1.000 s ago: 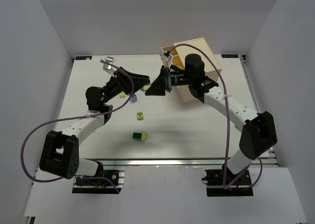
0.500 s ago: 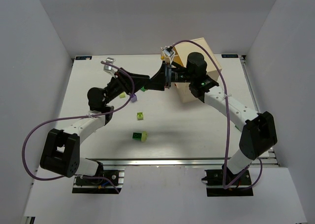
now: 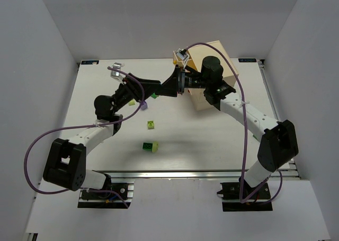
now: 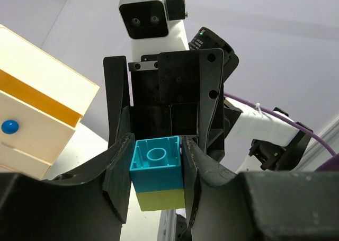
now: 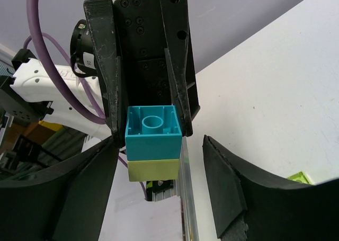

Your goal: Sort the legos into containers by color

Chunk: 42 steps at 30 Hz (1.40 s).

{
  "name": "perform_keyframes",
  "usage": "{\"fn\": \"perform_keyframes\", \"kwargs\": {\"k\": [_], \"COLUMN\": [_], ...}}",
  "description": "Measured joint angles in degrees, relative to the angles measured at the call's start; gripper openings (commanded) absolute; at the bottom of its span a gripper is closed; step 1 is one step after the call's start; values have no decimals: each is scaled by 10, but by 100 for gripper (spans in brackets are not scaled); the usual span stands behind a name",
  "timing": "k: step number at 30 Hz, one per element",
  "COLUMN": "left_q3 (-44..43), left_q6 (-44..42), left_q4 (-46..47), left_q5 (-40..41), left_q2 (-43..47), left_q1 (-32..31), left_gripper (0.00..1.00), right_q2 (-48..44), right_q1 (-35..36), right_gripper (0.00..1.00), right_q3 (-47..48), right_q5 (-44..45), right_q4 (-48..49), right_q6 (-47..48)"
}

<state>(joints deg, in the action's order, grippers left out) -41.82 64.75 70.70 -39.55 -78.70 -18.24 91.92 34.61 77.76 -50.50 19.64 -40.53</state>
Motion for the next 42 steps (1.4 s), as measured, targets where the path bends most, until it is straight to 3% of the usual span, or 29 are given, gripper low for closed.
{"fn": "perform_keyframes", "kwargs": {"k": [20, 33, 42], "left_q3": [-15, -18, -18], "left_q6": [-29, -43, -45], "left_q4": [-26, -42, -41], "left_q5": [4, 8, 11], "left_q2": [0, 0, 0], "left_q1": [0, 0, -1], "left_gripper": [0, 0, 0], "right_q2": [0, -1, -2], "right_q1": [-1, -3, -5], "right_gripper": [66, 59, 26], "right_q3": [-9, -17, -20], "right_q5": [7, 9, -5], "right_q4": [-1, -1, 16], "right_q6": [0, 0, -14]}}
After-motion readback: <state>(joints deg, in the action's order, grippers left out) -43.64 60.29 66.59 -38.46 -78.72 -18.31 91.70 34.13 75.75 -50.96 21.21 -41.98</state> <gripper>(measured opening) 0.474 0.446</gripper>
